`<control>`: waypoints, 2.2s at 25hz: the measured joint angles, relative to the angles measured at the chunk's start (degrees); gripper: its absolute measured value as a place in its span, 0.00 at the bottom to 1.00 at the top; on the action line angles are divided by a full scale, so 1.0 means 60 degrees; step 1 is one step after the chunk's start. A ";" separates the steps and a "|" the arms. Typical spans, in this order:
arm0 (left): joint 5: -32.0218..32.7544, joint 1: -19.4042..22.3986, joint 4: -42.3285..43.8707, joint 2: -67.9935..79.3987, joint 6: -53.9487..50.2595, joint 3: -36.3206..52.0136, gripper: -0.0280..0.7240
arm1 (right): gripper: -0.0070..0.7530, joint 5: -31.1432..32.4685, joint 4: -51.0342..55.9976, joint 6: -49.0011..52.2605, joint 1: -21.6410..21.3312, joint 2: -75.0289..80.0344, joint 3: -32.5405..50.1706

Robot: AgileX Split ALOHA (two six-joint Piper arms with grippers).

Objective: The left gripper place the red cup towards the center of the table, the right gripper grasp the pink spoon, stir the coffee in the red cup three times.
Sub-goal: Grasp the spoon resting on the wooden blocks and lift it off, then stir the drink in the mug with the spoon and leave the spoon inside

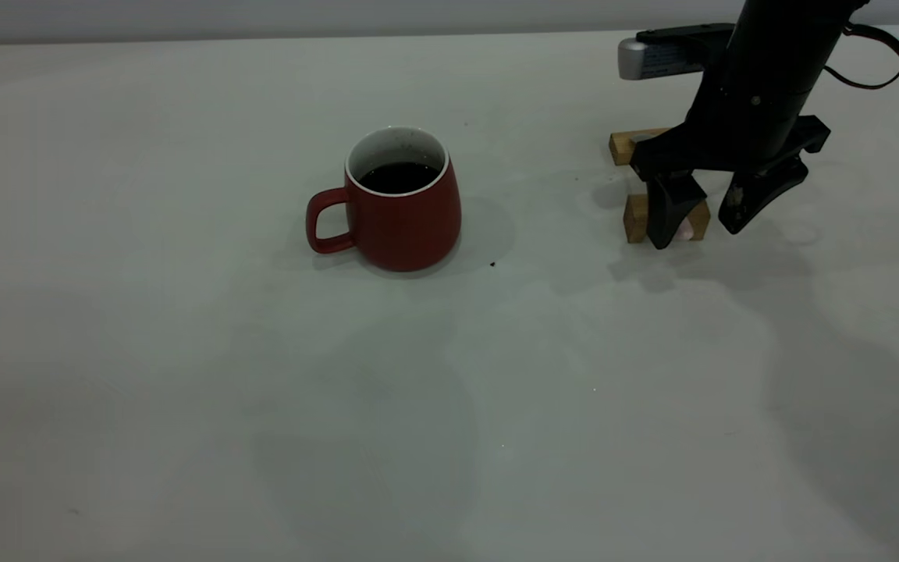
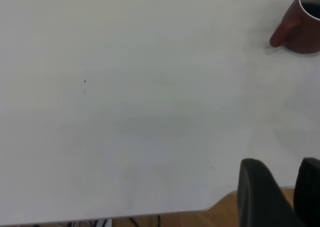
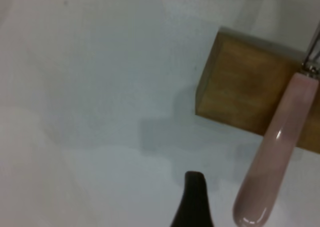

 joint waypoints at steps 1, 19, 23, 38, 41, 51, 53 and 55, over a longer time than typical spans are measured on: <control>0.0000 0.0000 0.0000 0.0000 0.0000 0.0000 0.37 | 0.91 -0.0046 0.0000 0.0000 0.0000 0.0000 0.0000; 0.0000 0.0000 0.0000 0.0000 0.0000 0.0000 0.37 | 0.20 0.0920 -0.0298 0.0855 0.0000 -0.0604 -0.0294; 0.0000 0.0000 0.0000 0.0000 0.0000 0.0000 0.37 | 0.20 0.2283 0.1305 0.1710 0.0000 -0.1410 -0.0935; 0.0000 0.0000 0.0000 0.0000 0.0000 0.0000 0.37 | 0.20 0.3585 1.0015 0.6961 0.1018 -0.1684 -0.1371; 0.0000 0.0000 0.0000 0.0000 0.0000 0.0000 0.37 | 0.20 0.3074 1.0767 0.8489 0.1466 -0.1684 -0.1371; 0.0000 0.0000 0.0000 0.0000 0.0000 0.0000 0.37 | 0.20 0.2598 1.2426 0.8999 0.1812 -0.0596 -0.1410; 0.0000 0.0000 0.0000 0.0000 0.0000 0.0000 0.37 | 0.20 0.2606 1.2681 0.8999 0.1812 -0.0325 -0.1410; 0.0000 0.0000 0.0000 0.0000 0.0000 0.0000 0.37 | 0.20 0.2606 1.2976 0.8965 0.1812 -0.0023 -0.1410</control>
